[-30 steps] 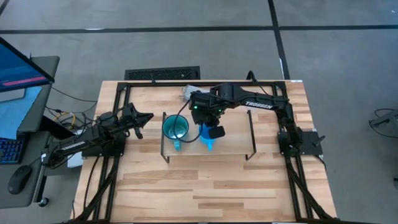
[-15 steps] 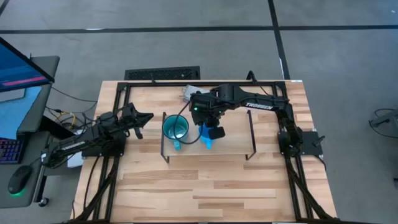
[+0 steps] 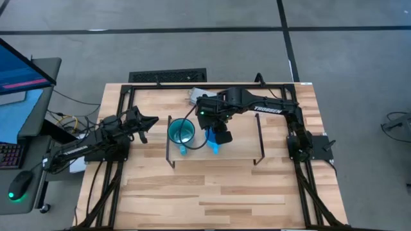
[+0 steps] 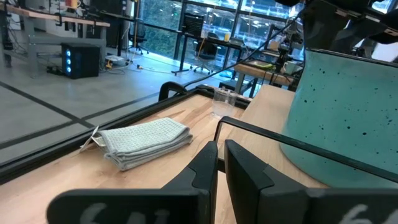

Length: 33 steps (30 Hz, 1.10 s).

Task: Stack small to large cups/mugs on shelf
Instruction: Put the transparent mug on the shelf

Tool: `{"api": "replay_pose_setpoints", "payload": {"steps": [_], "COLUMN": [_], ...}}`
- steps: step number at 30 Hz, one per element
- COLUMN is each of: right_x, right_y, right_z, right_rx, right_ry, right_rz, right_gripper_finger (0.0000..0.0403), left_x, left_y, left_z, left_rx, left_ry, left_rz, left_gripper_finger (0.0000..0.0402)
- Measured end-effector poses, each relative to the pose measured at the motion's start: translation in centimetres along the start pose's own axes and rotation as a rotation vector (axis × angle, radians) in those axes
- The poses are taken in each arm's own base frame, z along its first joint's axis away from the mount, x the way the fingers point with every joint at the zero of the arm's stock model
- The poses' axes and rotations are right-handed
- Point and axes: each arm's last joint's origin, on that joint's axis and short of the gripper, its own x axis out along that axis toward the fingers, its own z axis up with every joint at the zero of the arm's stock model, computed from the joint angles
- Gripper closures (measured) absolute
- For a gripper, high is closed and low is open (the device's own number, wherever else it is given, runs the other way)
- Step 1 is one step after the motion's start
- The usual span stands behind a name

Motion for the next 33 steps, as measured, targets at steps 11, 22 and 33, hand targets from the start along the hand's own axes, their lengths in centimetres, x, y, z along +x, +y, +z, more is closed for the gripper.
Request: {"api": "replay_pose_setpoints", "payload": {"steps": [11, 22, 33], "right_x": [-2.0, -7.8, -14.8], "right_y": [0.6, 0.5, -1.7], "right_z": [-0.2, -3.3, -10.2], "right_rx": [-0.018, 0.072, 0.373], "right_ry": [-0.047, -0.081, -0.266], "right_rz": [-0.018, -0.224, -0.23], "right_gripper_finger": [0.02, 0.021, 0.0229], "left_x": [0.0, 0.0, 0.0], "left_y": [0.0, 0.0, 0.0], "left_z": [0.0, 0.0, 0.0], "left_rx": [0.0, 0.0, -0.006], "left_ry": [0.0, 0.002, 0.001], "left_rz": [0.0, 0.0, 0.001], "left_gripper_finger": [0.0382, 0.0382, 0.0382]}}
